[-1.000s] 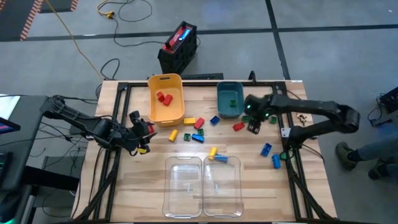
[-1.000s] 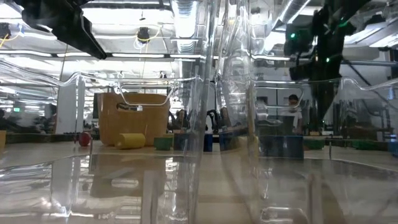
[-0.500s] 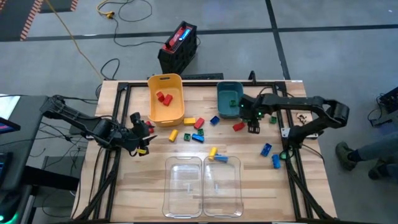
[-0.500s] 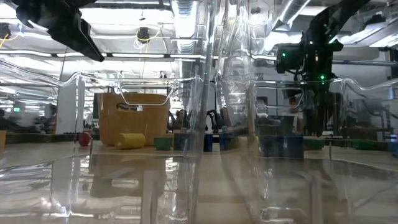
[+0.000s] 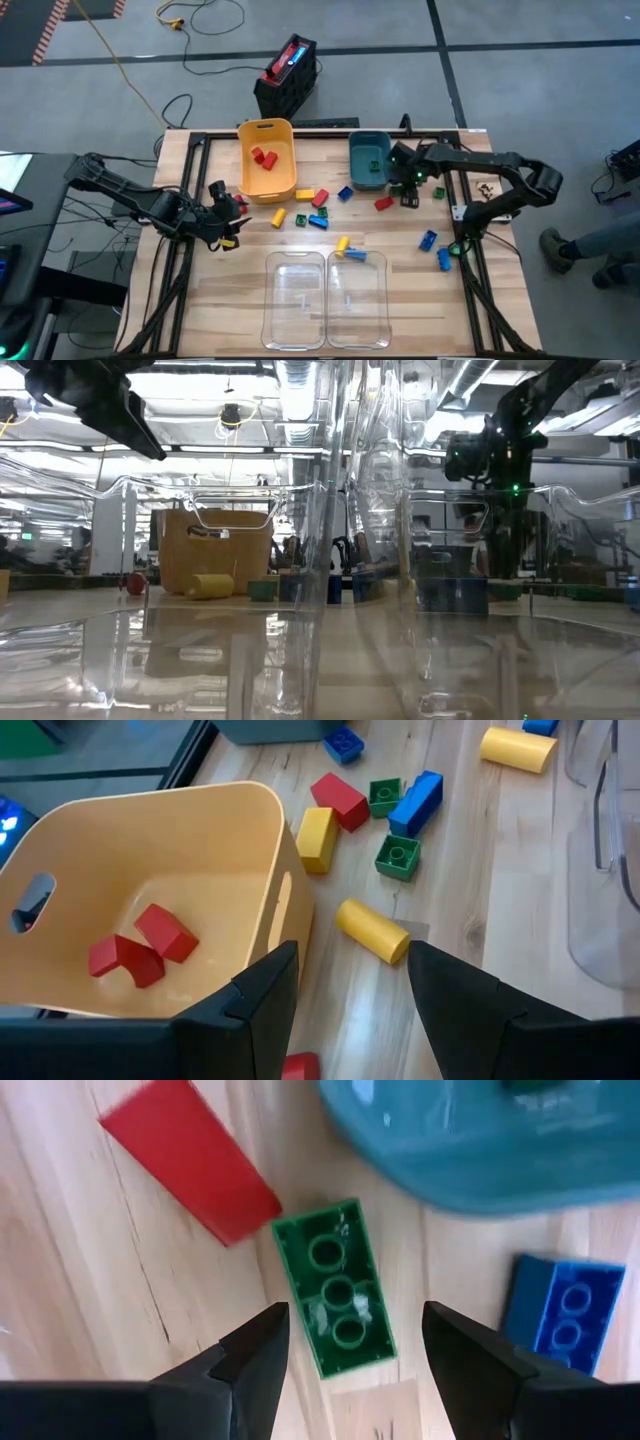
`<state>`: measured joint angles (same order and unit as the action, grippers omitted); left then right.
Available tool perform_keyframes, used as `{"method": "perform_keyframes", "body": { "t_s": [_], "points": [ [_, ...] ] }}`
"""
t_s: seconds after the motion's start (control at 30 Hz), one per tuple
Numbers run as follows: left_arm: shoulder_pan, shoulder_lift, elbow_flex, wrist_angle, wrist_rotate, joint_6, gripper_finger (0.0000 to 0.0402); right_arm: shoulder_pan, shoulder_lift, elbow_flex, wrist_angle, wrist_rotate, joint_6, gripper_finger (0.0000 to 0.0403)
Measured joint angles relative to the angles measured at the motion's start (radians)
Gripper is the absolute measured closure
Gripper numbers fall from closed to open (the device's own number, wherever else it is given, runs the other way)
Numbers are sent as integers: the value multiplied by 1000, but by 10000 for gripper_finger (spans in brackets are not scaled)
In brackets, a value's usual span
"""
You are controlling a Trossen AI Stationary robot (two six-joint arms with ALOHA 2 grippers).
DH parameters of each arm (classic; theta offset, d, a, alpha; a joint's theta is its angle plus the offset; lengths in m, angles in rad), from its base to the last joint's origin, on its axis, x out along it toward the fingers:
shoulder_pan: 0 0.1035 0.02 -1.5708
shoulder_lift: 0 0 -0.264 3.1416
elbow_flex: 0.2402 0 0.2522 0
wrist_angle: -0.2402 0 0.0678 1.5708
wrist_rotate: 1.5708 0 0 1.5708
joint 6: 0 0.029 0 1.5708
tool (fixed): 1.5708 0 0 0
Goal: Sort blocks
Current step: Put the green game piece into the blue bin
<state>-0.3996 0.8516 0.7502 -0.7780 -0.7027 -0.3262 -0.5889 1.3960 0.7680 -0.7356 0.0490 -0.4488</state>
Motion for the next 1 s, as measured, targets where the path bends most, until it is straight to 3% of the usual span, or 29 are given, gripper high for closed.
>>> {"method": "perform_keyframes", "body": {
  "t_s": [0.33,0.63,0.77,1.0],
  "points": [
    [0,0,0,-5,18,-22,217,-41,112,-4,21,-28,-15,157],
    [0,0,0,-27,19,-24,217,-15,129,-4,26,-26,8,164],
    [0,-1,0,-29,19,-20,217,-13,129,-4,26,-26,14,193],
    [0,-2,0,-43,19,-27,217,-14,126,-3,22,-20,6,277]
  ]
}}
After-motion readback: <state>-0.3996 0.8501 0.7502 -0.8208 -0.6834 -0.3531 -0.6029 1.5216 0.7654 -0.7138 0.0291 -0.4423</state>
